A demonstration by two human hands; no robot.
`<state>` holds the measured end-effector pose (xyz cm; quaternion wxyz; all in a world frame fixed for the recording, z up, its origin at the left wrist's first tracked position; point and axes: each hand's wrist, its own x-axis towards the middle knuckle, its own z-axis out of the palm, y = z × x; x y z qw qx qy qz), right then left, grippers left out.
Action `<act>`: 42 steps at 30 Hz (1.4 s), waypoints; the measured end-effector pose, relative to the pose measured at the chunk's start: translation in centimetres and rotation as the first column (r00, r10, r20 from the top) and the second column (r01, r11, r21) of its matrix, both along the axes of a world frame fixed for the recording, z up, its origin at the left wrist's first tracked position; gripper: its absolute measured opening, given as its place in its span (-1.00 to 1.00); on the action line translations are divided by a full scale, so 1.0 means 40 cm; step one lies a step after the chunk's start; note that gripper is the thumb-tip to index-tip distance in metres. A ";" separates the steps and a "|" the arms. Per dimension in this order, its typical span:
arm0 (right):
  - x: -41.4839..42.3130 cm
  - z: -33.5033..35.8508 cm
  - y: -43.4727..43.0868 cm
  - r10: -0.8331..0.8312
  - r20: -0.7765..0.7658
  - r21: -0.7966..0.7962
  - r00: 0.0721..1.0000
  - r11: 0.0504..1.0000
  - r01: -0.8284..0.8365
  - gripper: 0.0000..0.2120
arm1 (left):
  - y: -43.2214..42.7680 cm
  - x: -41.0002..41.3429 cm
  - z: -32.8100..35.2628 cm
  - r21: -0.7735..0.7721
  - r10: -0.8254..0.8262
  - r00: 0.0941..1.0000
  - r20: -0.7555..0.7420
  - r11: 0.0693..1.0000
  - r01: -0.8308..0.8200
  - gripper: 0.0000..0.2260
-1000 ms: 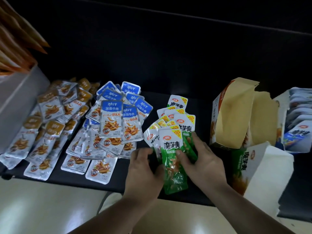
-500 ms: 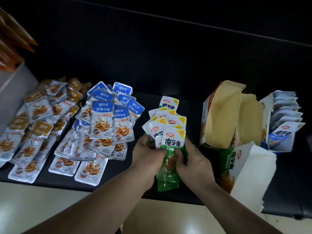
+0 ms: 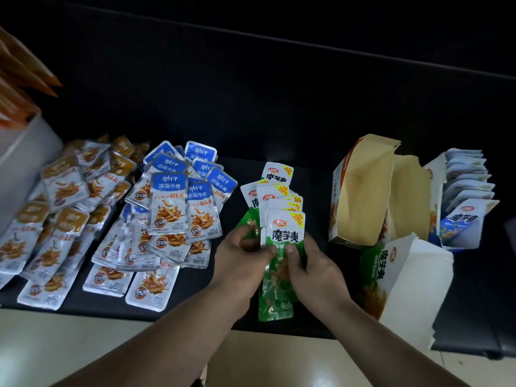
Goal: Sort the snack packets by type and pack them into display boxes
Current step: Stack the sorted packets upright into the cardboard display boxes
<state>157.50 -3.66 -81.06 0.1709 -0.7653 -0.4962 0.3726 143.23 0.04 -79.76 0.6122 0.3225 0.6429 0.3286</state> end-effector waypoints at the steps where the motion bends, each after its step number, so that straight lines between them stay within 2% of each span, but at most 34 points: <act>1: -0.002 0.005 0.003 -0.034 -0.062 -0.016 0.998 0.999 0.033 -0.62 | -0.003 -0.001 0.001 -0.001 -0.017 1.000 -0.004 1.000 0.017 -0.76; 5: -0.014 0.031 0.015 -0.192 -0.231 -0.041 0.954 0.981 0.187 -0.82 | -0.017 0.005 0.005 0.110 -0.140 0.988 -0.058 0.983 0.146 -0.81; 8: -0.023 0.054 0.022 -0.282 -0.300 -0.033 0.911 0.958 0.285 -0.80 | -0.017 0.013 0.015 0.159 -0.225 0.972 -0.072 0.959 0.234 -0.74; 13: -0.020 0.088 0.022 -0.229 -0.352 0.060 0.908 0.962 0.266 -0.88 | -0.022 0.008 0.039 0.259 -0.369 0.929 -0.007 0.897 0.359 -0.61; 16: -0.029 0.104 0.019 -0.186 -0.373 0.095 0.909 0.967 0.236 -0.80 | -0.023 -0.008 0.053 0.317 -0.409 0.912 -0.028 0.862 0.396 -0.57; 21: -0.017 0.139 0.044 -0.089 -0.479 0.080 0.873 0.986 0.145 -0.54 | -0.022 -0.036 0.054 0.374 -0.407 0.910 -0.077 0.834 0.405 -0.53; 25: -0.012 0.156 0.044 0.027 -0.442 0.062 0.897 0.998 0.000 -0.37 | -0.024 -0.035 0.050 0.391 -0.440 0.898 -0.023 0.823 0.413 -0.49; 27: -0.026 0.154 0.034 0.033 -0.447 0.050 0.894 0.999 -0.012 -0.28 | -0.022 -0.029 0.057 0.422 -0.437 0.899 0.021 0.819 0.388 -0.44; 30: -0.032 0.151 0.035 0.017 -0.510 0.083 0.860 0.996 0.030 -0.29 | -0.015 -0.028 0.055 0.421 -0.456 0.888 0.053 0.817 0.395 -0.29; 34: -0.004 0.165 0.043 0.029 -0.528 0.146 0.848 0.988 0.056 -0.32 | -0.018 -0.036 0.041 0.391 -0.550 0.834 -0.037 0.760 0.519 -0.14; 40: 0.013 0.156 0.045 0.030 -0.569 0.166 0.822 0.983 0.079 -0.29 | -0.019 -0.055 0.050 0.415 -0.593 0.796 -0.125 0.697 0.585 -0.19; 42: 0.007 0.150 0.051 0.020 -0.590 0.167 0.807 0.981 0.098 -0.30 | -0.031 -0.056 0.042 0.377 -0.557 0.826 -0.083 0.750 0.543 -0.20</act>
